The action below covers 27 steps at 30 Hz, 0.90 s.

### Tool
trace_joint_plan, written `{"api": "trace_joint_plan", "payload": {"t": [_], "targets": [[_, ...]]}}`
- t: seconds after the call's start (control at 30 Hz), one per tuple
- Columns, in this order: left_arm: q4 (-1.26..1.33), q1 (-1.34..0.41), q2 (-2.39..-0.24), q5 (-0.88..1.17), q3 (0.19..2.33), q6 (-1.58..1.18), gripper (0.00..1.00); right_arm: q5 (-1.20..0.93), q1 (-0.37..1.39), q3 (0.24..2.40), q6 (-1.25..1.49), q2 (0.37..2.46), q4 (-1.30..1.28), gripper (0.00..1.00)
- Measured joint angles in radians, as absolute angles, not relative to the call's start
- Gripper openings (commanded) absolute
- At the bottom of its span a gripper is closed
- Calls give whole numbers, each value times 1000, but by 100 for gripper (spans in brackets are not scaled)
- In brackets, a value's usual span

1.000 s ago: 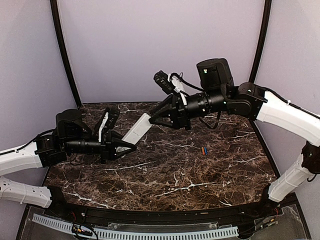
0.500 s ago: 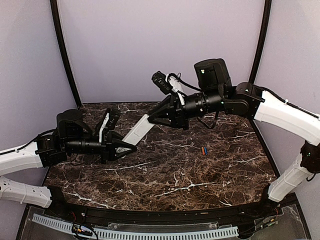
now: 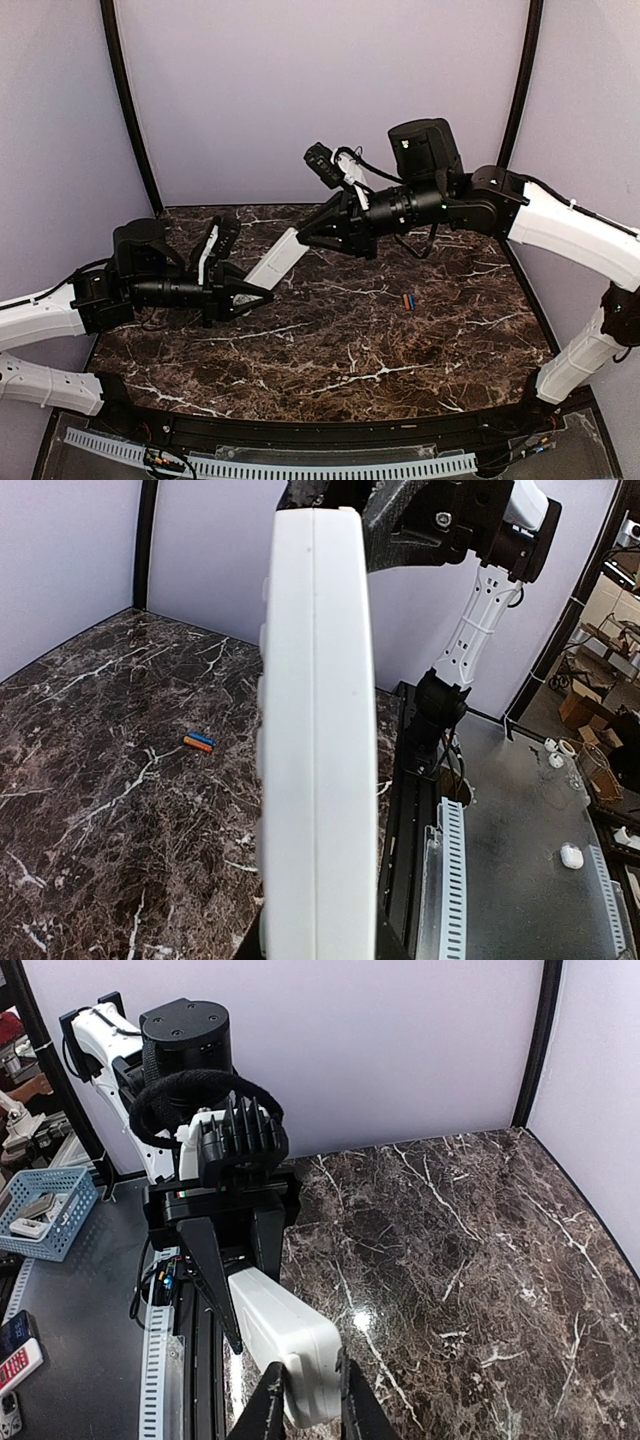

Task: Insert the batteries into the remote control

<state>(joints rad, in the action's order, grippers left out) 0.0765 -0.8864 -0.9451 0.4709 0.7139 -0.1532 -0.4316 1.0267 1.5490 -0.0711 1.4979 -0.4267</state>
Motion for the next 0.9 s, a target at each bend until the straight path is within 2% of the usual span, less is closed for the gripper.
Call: {"api": "trace_joint_plan", "payload": {"t": [0.13, 0.63, 0.9], "targets": [[73, -886, -945, 463, 714, -154, 0, -424, 1027, 1549, -68, 1498, -426, 12], [72, -886, -945, 435, 714, -152, 0, -429, 1027, 1549, -52, 1498, -425, 14], [63, -886, -945, 419, 714, -149, 0, -430, 1027, 1549, -50, 1507, -425, 21]]}}
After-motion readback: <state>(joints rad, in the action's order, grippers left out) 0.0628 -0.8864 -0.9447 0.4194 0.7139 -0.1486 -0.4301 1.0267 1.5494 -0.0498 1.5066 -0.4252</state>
